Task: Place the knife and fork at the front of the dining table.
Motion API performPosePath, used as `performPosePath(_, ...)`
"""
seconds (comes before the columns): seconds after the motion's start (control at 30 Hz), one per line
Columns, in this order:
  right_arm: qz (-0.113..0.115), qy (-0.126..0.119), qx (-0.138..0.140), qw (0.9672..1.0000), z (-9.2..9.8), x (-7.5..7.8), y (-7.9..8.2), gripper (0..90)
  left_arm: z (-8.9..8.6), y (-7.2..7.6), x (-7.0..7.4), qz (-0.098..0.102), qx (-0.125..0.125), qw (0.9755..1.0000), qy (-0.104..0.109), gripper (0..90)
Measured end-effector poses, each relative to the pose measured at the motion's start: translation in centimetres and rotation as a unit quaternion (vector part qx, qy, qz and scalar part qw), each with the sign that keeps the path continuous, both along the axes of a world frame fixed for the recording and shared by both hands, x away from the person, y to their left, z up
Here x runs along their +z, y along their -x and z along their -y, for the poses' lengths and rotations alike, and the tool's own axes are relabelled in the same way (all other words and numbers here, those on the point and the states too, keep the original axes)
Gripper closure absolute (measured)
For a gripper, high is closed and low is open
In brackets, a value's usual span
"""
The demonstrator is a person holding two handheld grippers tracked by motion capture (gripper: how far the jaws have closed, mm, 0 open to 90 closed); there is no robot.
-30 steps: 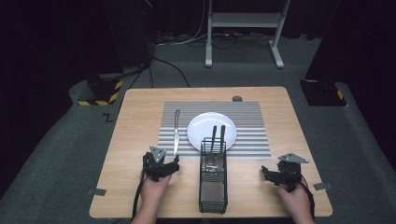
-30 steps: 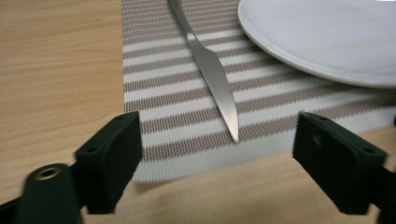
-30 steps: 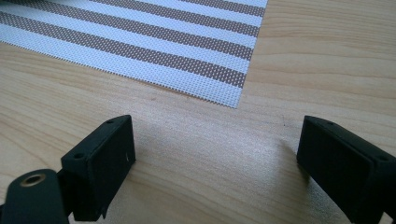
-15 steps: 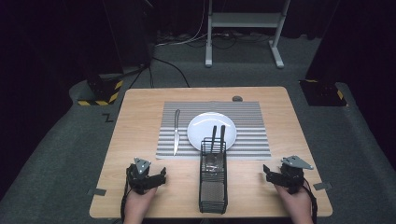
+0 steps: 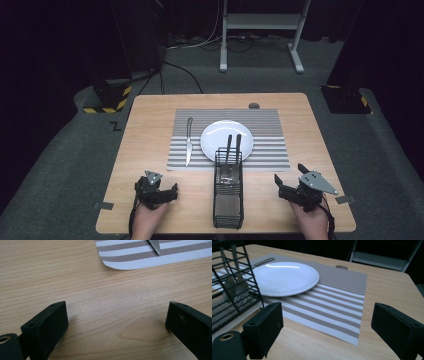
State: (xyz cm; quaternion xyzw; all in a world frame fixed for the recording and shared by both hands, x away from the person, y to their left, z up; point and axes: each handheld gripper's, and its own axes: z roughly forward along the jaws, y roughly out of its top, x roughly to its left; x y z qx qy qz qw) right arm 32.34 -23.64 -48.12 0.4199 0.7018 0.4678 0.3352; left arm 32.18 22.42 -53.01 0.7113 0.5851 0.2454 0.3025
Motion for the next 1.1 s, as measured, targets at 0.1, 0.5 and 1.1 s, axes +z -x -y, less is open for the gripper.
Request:
performPosePath(0.1,0.015,0.001,0.002,0.9999,-0.6,0.4,0.2,9.9,0.0,0.0,0.0,0.000,-0.001,1.0000,0.000,4.1)
performPosePath(0.5,0.070,-0.016,0.013,0.9974,-3.7,3.1,-0.1,10.0,-0.1,-0.1,0.0,-0.001,-0.007,1.0000,-0.004,3.9)
performPosePath(1.1,0.091,-0.034,0.027,0.9949,-7.8,4.9,-1.5,17.6,-0.1,-0.1,0.0,-0.002,-0.009,1.0000,-0.001,3.7)
